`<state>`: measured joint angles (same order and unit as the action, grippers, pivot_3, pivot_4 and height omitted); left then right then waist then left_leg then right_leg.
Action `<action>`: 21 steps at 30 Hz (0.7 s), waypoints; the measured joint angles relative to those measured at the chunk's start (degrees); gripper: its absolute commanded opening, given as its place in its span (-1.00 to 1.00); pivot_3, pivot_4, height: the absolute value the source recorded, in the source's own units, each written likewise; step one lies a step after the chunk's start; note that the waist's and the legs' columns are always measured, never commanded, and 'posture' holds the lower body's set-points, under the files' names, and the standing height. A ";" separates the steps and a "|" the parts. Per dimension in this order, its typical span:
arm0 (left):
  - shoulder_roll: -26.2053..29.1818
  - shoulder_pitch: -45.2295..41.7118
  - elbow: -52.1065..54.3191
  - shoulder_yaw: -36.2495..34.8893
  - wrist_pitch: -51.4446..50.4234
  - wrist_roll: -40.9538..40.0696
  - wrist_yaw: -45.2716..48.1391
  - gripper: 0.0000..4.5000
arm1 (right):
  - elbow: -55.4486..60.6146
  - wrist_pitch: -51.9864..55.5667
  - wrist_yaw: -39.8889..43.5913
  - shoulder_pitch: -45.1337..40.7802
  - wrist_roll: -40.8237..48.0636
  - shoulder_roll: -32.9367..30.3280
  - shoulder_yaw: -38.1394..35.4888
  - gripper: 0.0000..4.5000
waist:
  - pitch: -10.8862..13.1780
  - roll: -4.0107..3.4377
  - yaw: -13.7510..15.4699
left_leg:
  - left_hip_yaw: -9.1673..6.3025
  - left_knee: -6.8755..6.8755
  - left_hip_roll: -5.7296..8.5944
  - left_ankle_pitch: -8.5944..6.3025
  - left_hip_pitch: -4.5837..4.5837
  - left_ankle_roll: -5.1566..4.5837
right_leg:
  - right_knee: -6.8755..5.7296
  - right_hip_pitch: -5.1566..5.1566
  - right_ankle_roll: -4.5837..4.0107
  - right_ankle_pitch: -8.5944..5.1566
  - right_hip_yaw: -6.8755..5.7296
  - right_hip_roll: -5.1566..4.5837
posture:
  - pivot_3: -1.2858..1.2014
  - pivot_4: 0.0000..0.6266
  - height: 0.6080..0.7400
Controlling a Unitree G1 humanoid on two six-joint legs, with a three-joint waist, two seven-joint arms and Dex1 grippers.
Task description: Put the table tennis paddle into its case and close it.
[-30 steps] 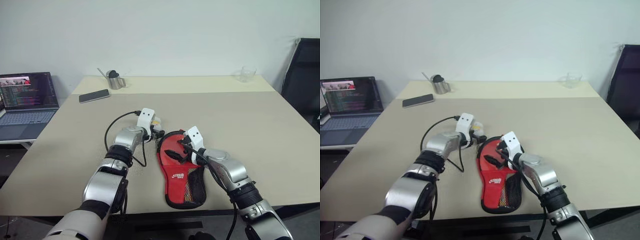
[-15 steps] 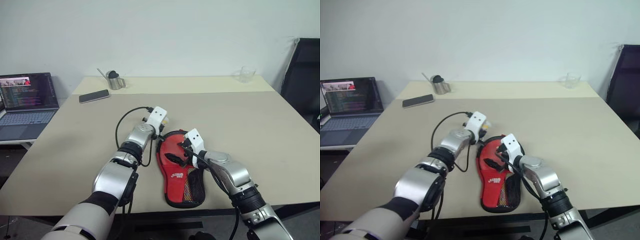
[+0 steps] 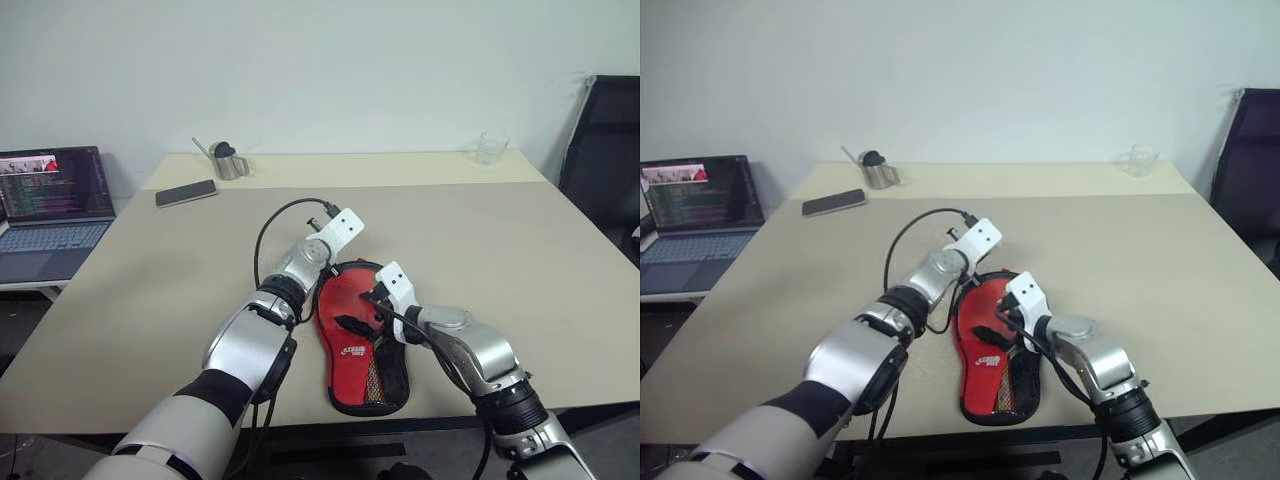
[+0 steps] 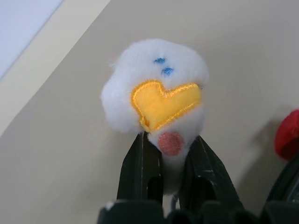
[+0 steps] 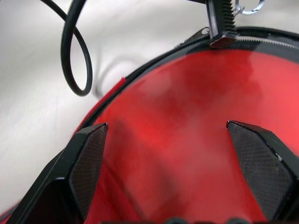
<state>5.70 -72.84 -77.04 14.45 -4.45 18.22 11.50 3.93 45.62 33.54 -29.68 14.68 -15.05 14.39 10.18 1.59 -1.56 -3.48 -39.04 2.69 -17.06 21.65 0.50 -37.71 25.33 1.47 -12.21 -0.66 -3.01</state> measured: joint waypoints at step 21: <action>-5.43 -1.31 -3.35 13.06 12.71 17.75 -7.07 -0.95 | 14.88 11.12 0.40 6.41 3.56 -2.55 0.63 1.00 | 0.00 0.02 0.23 | -0.03 0.00 0.05 -0.03 0.01 -0.07 | 0.00 -0.03 0.02 -0.01 -0.03 0.00 | 0.03 -0.52 1.00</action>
<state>0.27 -74.15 -80.39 27.52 8.26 35.97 4.43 18.80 56.74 33.93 -23.26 18.24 -17.60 15.01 10.18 1.61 -1.33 -3.51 -39.04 2.74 -17.08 21.66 0.43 -37.71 25.30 1.49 -12.22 -0.69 -3.01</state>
